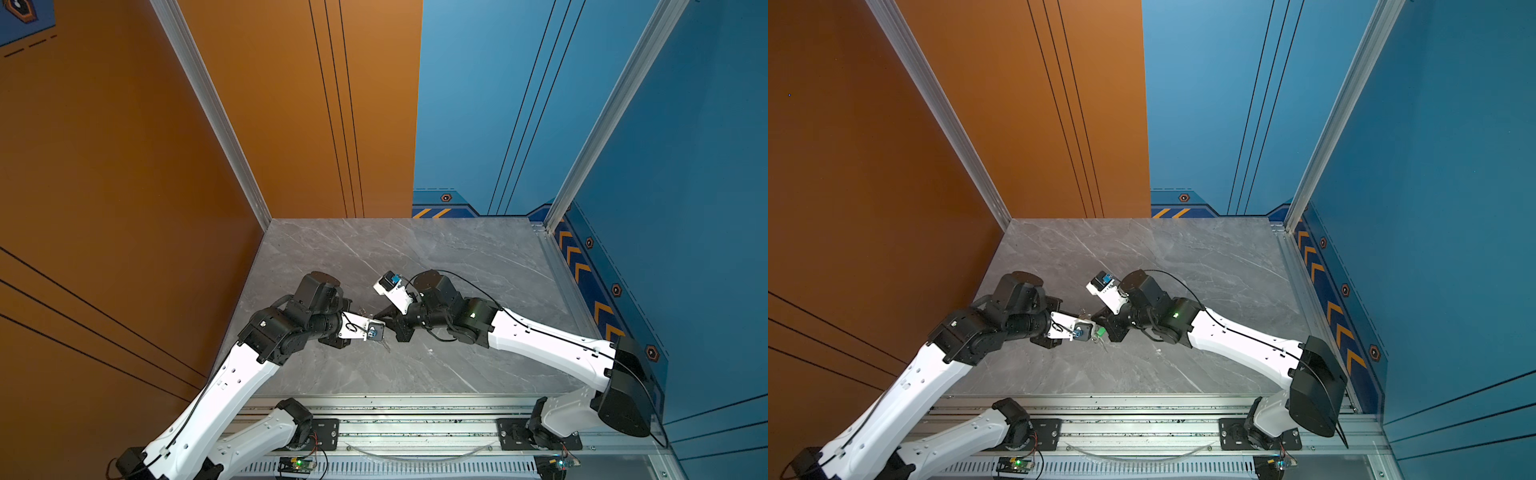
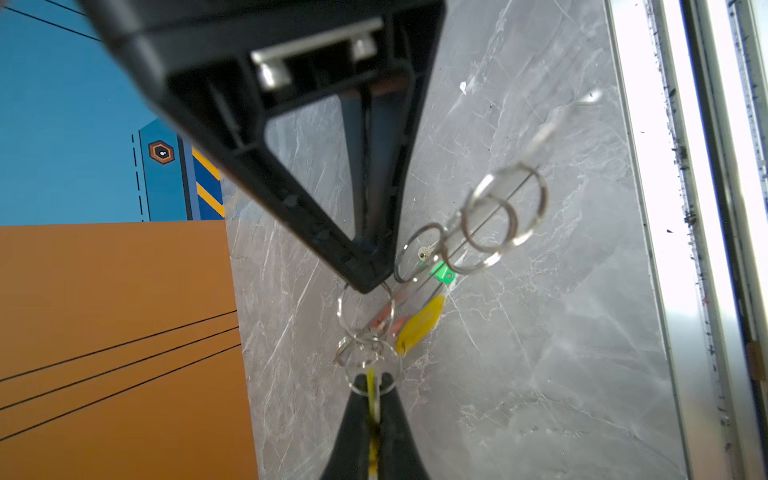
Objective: Remove the keys from the keyring
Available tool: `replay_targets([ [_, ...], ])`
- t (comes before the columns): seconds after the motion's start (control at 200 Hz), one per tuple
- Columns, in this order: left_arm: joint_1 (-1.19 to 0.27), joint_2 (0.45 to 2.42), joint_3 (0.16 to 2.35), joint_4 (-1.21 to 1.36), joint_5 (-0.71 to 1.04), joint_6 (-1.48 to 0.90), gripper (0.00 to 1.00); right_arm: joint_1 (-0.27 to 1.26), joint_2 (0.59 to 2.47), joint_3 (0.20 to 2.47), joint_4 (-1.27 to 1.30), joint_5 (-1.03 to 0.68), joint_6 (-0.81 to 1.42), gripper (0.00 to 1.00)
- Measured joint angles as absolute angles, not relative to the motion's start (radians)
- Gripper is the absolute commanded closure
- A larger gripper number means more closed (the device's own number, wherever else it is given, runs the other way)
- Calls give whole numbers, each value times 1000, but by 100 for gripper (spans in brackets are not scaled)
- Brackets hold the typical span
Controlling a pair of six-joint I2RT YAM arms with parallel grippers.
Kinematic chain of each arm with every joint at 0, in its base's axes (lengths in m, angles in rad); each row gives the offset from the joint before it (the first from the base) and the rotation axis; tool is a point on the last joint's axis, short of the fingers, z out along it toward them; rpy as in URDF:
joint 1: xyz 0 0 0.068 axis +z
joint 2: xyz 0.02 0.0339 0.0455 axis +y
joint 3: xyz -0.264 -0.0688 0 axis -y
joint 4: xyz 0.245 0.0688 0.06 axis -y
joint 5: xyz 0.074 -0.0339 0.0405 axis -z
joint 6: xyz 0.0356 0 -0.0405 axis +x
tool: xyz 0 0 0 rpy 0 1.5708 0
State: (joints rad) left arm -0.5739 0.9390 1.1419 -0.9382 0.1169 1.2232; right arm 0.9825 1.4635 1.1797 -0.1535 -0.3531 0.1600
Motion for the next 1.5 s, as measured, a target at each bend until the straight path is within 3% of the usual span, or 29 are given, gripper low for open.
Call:
replay_targets([
  [0.781,-575,913,1159,-896,150,1154,100,1117,1363,994,136,-52,-137,99],
  [1.502,-556,906,1150,-827,182,1158,100,1130,1361,926,331,55,-165,98],
])
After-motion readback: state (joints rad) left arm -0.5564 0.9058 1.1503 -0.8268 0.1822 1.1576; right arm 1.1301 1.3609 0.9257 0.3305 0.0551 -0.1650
